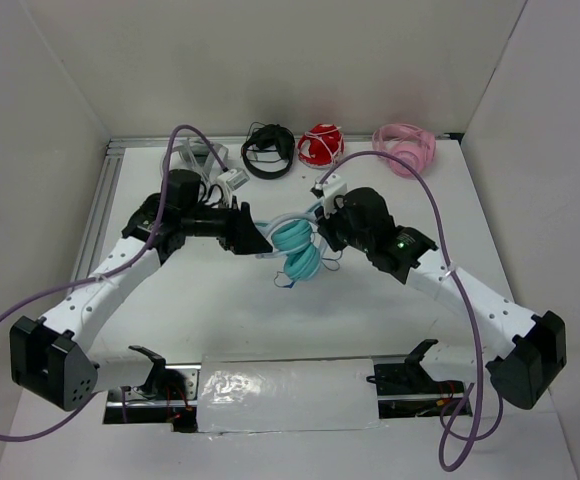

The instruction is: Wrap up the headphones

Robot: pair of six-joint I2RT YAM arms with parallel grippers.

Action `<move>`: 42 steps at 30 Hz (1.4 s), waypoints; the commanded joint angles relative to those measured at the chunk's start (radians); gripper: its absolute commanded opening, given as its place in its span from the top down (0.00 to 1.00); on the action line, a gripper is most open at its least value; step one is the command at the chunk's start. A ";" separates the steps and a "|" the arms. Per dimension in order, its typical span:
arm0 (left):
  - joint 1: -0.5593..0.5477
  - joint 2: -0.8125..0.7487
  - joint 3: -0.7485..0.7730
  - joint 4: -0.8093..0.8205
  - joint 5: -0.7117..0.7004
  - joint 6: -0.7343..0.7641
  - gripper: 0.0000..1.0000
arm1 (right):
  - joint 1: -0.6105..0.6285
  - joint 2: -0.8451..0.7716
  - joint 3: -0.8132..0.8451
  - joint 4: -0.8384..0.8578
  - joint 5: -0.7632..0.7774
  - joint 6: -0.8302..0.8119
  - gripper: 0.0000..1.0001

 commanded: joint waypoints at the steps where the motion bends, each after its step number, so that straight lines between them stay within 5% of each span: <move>1: -0.008 0.011 0.027 0.033 0.033 -0.003 0.34 | 0.014 -0.002 0.057 0.123 0.018 0.051 1.00; 5: -0.027 0.026 0.033 0.027 0.012 -0.005 0.29 | 0.022 -0.001 0.066 0.136 0.010 0.053 1.00; 7: -0.031 0.034 0.038 0.010 -0.010 -0.005 0.38 | 0.026 -0.004 0.067 0.137 0.022 0.054 1.00; 10: -0.031 0.023 0.035 0.014 -0.019 -0.012 0.57 | 0.028 -0.010 0.066 0.137 0.030 0.053 1.00; 11: -0.031 0.021 0.033 0.016 -0.024 -0.015 0.74 | 0.028 -0.010 0.066 0.137 0.030 0.049 1.00; 14: -0.031 0.003 0.045 0.013 -0.053 -0.034 1.00 | 0.029 -0.004 0.066 0.131 0.034 0.045 1.00; 20: -0.031 -0.041 0.059 0.034 -0.145 -0.084 1.00 | 0.043 0.007 0.104 0.096 0.039 0.048 0.59; 22: -0.030 -0.063 0.062 0.045 -0.211 -0.111 1.00 | 0.057 -0.013 0.121 0.105 0.038 0.039 0.22; 23: -0.031 -0.069 0.067 0.039 -0.240 -0.121 1.00 | 0.060 -0.022 0.129 0.109 0.036 0.037 0.19; 24: -0.031 -0.071 0.085 0.036 -0.261 -0.132 1.00 | 0.063 -0.031 0.136 0.109 0.030 0.042 0.01; 35: -0.030 -0.114 0.311 0.002 -0.534 -0.222 1.00 | 0.065 -0.306 -0.078 0.247 0.129 0.153 0.00; 42: -0.030 -0.169 0.315 0.076 -0.610 -0.331 1.00 | 0.066 -0.352 -0.277 0.321 0.137 0.211 0.00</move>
